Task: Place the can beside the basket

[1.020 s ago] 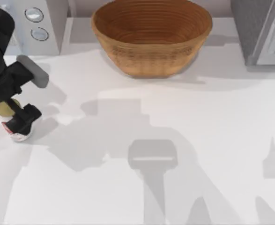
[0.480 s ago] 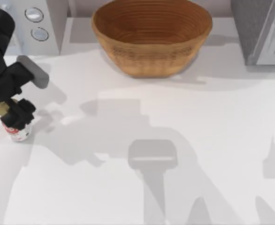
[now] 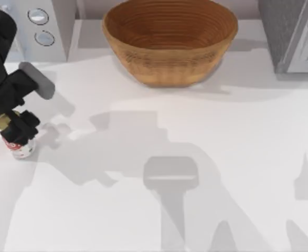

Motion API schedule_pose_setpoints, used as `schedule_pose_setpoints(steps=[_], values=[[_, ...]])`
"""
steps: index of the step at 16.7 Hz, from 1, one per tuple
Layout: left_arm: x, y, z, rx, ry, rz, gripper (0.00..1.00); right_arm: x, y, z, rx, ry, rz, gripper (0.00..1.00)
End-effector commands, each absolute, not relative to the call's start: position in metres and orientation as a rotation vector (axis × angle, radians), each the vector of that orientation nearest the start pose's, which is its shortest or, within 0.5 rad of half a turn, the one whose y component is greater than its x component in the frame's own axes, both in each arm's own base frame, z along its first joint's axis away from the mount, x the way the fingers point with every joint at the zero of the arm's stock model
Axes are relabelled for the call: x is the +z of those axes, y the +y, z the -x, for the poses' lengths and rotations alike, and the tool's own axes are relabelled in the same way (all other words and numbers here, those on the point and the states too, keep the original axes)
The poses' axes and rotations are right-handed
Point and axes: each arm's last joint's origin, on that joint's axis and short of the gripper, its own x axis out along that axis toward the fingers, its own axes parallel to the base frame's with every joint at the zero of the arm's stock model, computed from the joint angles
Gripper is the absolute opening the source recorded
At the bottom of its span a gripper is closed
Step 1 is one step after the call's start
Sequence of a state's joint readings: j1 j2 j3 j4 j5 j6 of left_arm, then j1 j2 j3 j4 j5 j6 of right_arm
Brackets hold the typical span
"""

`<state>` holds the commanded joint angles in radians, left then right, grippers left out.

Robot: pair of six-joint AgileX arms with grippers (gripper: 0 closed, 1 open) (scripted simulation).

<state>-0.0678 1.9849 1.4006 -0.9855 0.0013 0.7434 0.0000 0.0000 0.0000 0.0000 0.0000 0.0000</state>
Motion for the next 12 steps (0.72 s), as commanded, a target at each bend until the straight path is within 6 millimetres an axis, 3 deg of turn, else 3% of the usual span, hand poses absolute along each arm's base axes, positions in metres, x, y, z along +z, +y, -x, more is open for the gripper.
schedule_pose_setpoints(steps=[4, 7, 12], values=[[0.158, -0.022, -0.369, -0.629, 1.474, -0.630, 0.00, 0.160, -0.001, -0.106, 0.000, 0.000, 0.000, 1.00], [0.169, -0.034, -0.376, -0.620, 1.452, -0.613, 0.00, 0.160, -0.001, -0.106, 0.000, 0.000, 0.000, 1.00], [0.233, -0.087, -0.401, -0.543, 1.303, -0.511, 0.00, 0.160, -0.001, -0.106, 0.000, 0.000, 0.000, 1.00]])
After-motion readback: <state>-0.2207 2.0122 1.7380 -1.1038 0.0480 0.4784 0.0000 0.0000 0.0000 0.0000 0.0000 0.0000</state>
